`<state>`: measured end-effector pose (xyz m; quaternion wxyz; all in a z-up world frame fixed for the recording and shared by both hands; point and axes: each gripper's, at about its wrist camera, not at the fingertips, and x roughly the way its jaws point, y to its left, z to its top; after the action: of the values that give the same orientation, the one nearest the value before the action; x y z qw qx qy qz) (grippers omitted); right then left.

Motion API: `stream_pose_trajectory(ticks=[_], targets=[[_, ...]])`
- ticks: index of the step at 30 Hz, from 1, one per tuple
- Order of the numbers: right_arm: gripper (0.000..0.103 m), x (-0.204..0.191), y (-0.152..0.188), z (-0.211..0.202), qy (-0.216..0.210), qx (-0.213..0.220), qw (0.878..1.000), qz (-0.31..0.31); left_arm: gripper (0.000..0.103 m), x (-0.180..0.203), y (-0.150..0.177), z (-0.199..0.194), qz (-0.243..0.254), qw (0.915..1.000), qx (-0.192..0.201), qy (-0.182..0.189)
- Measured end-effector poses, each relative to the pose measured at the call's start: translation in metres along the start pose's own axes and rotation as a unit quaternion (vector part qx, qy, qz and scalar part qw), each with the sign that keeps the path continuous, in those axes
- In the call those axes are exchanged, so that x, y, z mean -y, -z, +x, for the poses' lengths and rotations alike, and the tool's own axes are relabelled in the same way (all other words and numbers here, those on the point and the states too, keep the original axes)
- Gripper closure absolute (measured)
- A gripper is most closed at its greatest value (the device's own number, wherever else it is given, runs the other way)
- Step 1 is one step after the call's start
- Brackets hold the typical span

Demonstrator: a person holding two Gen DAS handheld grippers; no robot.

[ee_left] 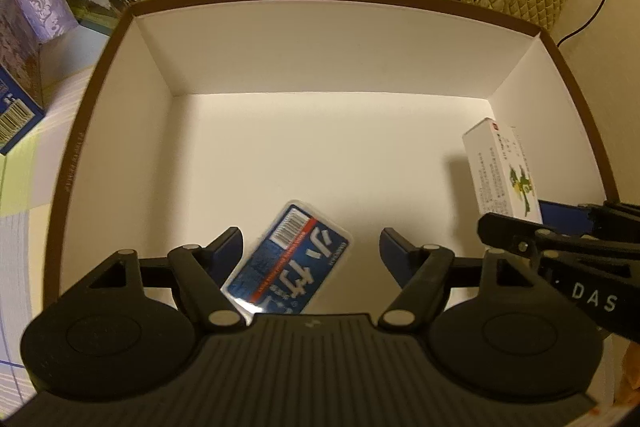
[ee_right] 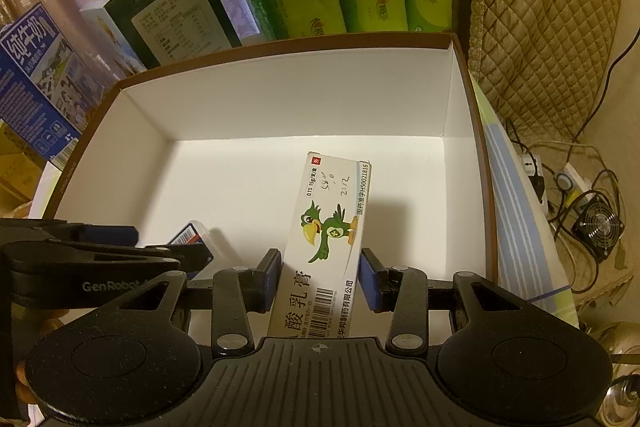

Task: Organize objects
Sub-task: 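Carry both boxes over the brown box and lower them inside, then open both tools to release the boxes into the brown box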

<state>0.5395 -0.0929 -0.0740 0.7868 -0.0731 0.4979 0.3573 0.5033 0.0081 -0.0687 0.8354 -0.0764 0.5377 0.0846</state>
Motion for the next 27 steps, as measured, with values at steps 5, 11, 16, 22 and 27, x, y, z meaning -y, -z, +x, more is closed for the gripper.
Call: stream_pose_trajectory(ticks=[5, 11, 16, 22, 27], targets=[[0.064, -0.002, -0.001, -0.003, -0.001, 0.003, 1.0, 0.001, 0.031, -0.003, 0.001, -0.006, -0.002, 1.0, 0.005, -0.005], [0.064, -0.007, -0.003, -0.006, -0.005, 0.008, 1.0, -0.004, 0.031, -0.008, 0.002, -0.01, -0.004, 0.9999, 0.008, -0.011], [0.064, -0.009, -0.005, -0.01, -0.014, 0.024, 1.0, 0.006, 0.026, -0.012, 0.004, -0.016, -0.008, 0.9998, 0.014, -0.012], [0.039, -0.012, -0.011, -0.022, -0.015, 0.051, 0.998, 0.018, 0.022, -0.018, 0.006, -0.027, -0.013, 0.9995, 0.026, -0.014], [0.036, -0.016, -0.013, -0.032, -0.017, 0.063, 0.998, 0.015, 0.021, -0.023, 0.007, -0.039, -0.015, 0.999, 0.039, -0.016]])
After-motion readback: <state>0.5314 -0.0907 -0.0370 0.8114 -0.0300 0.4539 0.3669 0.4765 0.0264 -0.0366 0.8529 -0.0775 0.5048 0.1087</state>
